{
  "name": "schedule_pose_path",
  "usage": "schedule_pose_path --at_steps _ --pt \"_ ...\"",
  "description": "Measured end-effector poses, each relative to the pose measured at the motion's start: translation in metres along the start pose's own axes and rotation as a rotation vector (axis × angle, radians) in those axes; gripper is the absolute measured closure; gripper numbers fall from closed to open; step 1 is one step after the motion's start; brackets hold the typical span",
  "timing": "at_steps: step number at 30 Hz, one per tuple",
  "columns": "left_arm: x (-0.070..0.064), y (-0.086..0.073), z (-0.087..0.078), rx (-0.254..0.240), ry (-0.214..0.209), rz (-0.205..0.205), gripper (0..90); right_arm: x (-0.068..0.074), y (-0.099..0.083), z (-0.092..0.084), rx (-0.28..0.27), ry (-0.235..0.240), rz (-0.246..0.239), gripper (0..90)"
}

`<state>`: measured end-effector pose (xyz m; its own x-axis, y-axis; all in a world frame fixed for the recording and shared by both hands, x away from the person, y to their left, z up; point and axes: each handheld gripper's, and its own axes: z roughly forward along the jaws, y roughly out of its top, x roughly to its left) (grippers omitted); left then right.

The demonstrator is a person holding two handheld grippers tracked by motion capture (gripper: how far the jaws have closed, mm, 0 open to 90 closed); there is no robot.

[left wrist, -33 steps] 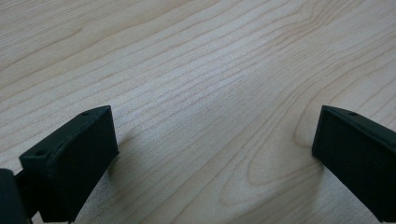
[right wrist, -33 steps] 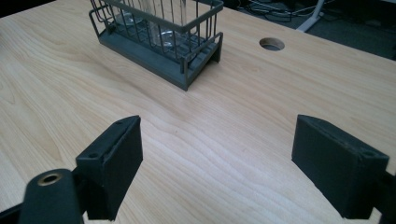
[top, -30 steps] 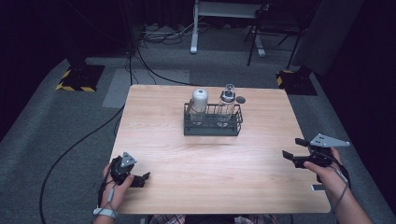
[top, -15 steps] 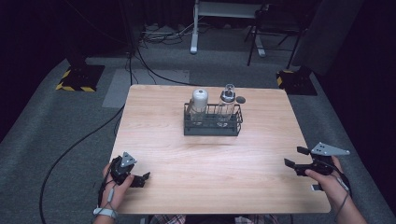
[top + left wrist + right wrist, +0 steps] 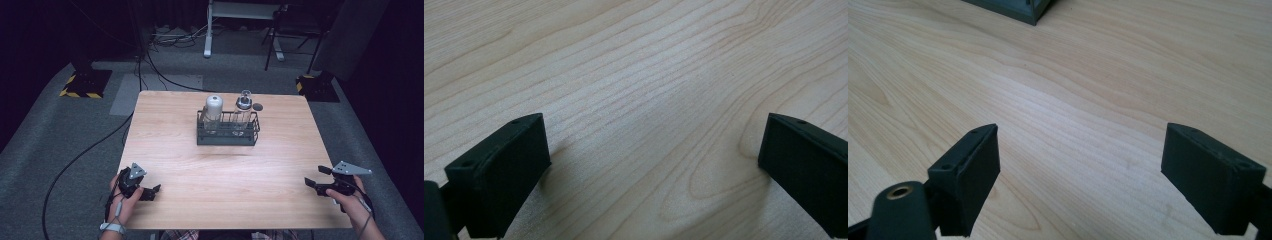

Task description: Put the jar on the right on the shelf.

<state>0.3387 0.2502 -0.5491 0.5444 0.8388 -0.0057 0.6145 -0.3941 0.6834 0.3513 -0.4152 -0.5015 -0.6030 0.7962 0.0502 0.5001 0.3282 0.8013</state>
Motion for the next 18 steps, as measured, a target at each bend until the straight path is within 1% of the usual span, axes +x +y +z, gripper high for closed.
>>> schedule_pose_path --at_steps 18 --pt "0.000 0.000 0.000 0.000 0.000 0.000 0.0 0.000 -0.035 0.009 0.075 -0.023 0.019 15.1"
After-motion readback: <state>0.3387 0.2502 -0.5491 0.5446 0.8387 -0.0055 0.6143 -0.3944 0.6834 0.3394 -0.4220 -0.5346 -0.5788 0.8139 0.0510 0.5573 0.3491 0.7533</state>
